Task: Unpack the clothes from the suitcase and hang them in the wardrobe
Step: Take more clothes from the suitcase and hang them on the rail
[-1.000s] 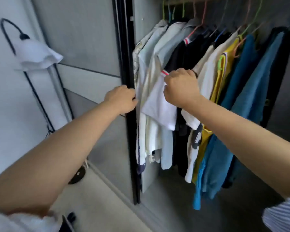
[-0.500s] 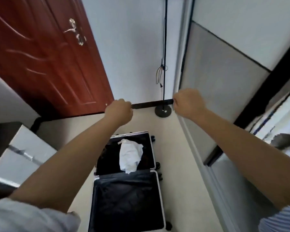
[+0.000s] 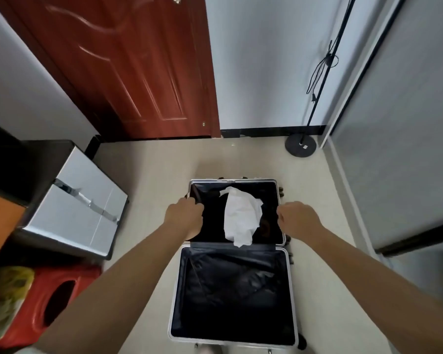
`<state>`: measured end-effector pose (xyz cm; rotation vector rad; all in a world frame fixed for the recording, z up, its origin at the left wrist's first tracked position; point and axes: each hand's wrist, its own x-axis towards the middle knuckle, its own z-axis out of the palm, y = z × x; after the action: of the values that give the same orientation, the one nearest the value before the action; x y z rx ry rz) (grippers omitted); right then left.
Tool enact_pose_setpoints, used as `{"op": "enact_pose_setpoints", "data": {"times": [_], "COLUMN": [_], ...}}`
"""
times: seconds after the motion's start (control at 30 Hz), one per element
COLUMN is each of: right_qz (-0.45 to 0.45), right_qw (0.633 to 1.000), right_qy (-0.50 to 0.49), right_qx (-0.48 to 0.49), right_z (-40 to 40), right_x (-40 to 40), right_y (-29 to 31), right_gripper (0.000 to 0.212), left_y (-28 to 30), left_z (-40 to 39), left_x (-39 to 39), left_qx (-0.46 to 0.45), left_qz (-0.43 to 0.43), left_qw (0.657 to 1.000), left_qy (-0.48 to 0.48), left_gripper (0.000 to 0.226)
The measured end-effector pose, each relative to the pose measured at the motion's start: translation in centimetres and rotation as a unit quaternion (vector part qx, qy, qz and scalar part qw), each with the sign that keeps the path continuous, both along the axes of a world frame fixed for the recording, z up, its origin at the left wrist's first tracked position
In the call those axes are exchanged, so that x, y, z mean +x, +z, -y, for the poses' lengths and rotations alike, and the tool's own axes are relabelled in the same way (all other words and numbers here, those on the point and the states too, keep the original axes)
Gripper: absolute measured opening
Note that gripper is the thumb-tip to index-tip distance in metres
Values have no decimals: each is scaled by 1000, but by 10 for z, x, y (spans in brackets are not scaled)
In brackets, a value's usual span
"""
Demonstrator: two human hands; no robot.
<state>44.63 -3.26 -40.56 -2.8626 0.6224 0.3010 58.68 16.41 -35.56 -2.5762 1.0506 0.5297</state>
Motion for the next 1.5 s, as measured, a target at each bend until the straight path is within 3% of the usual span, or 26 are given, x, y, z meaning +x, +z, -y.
{"op": "enact_pose_setpoints", "data": {"times": [0.13,0.23,0.43,0.53,0.57,0.67,0.9,1.03,1.1,1.17,1.23,1.3,1.37,1.5], "right_qz": [-24,-54,-99,-88,-76,-49,91,-5,8,50,144,259,331,409], "right_qw": [997,987,971,960,959,966,975,980,972,959,909,789,686,591], "right_qy": [-50,-100,-126,-139,-145,-158,-145,-161,-200,-240,-327,-428,-458,-422], "right_qx": [50,115,179,228,232,200,145,118,125,142,213,358,458,553], "right_z": [-23,-41,-62,-65,-65,-67,-54,-44,-35,-27,-20,-17,-12,-4], "right_x": [33,46,48,54,57,66,119,157,167,169,167,168,167,151], "right_y": [-52,-112,-257,-329,-347,-418,-551,-584,-597,-606,-612,-602,-589,-561], "right_gripper": [18,33,40,25,14,40,58,90,85,66,47,34,28,37], "left_y": [-46,-105,-259,-344,-366,-440,-588,-639,-652,-658,-662,-660,-659,-657], "left_z": [-19,-31,-50,-50,-49,-42,-27,-20,-20,-23,-24,-24,-20,-20], "left_x": [52,79,97,99,99,95,96,105,110,112,113,114,116,116], "left_qx": [3,20,53,31,23,20,-53,-78,-92,-106,-107,-92,-80,-49], "left_qz": [-21,-55,-116,-119,-116,-107,-44,-29,-15,-11,-11,-9,-3,-11], "left_qw": [1000,998,991,992,992,994,997,996,995,994,994,995,996,998], "left_qy": [9,18,32,35,36,17,-22,-18,-22,-20,-21,-29,-38,-36], "left_gripper": [31,30,28,29,29,31,39,43,39,37,37,37,37,43]}}
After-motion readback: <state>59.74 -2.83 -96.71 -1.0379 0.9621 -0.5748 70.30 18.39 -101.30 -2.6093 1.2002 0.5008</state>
